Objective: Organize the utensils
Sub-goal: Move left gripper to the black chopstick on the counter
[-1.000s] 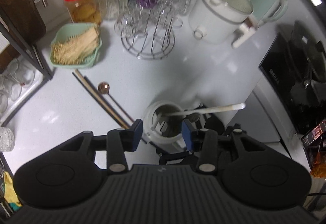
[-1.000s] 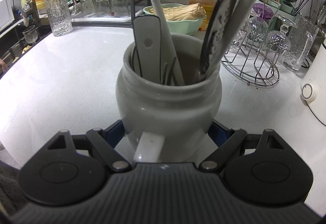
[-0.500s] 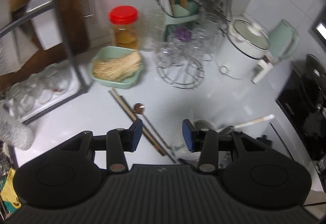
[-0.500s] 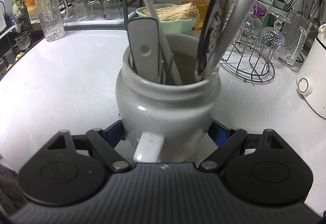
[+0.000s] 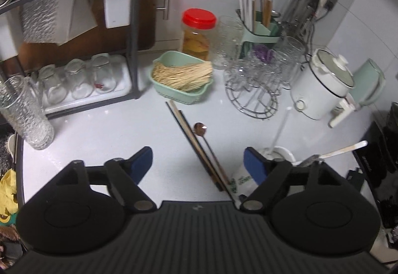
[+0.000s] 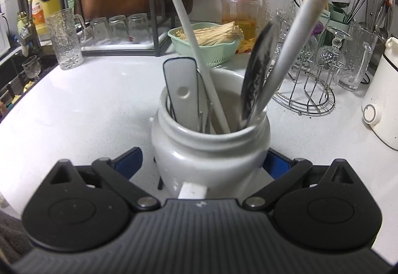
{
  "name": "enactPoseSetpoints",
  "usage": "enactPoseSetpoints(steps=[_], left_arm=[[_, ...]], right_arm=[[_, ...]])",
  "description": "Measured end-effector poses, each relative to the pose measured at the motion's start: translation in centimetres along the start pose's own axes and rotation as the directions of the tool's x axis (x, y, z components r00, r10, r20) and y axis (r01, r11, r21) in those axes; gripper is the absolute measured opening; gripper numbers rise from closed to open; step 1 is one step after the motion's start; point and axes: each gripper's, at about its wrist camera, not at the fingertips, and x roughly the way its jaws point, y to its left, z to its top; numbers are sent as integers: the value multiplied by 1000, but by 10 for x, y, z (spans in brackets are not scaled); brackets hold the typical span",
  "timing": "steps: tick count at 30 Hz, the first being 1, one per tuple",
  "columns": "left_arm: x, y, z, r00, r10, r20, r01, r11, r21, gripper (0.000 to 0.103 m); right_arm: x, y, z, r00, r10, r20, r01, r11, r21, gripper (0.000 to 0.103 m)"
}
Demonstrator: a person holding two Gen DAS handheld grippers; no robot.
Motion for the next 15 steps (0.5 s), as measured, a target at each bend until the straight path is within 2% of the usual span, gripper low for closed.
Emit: enactPoseSetpoints(steps=[6,9,12,15], left_arm=[[13,12,-18,996,56,64,-53,998,-45,91],[24,13,-25,992,91,89,-89,995,-35,91],[34,14,-31,985,133,112,-131,991,-22,91],[49,20,-35,984,136,117,-132,990,-39,91]], right_arm=[[-4,-1,1,1000,-23,18,23,1000,15,103],[-7,-4,3,999,-13,36,11,999,53,103],[-4,-2,3,999,-40,34,38,996,77,102],[-1,3,3,997,-66,39,63,995,82,99]])
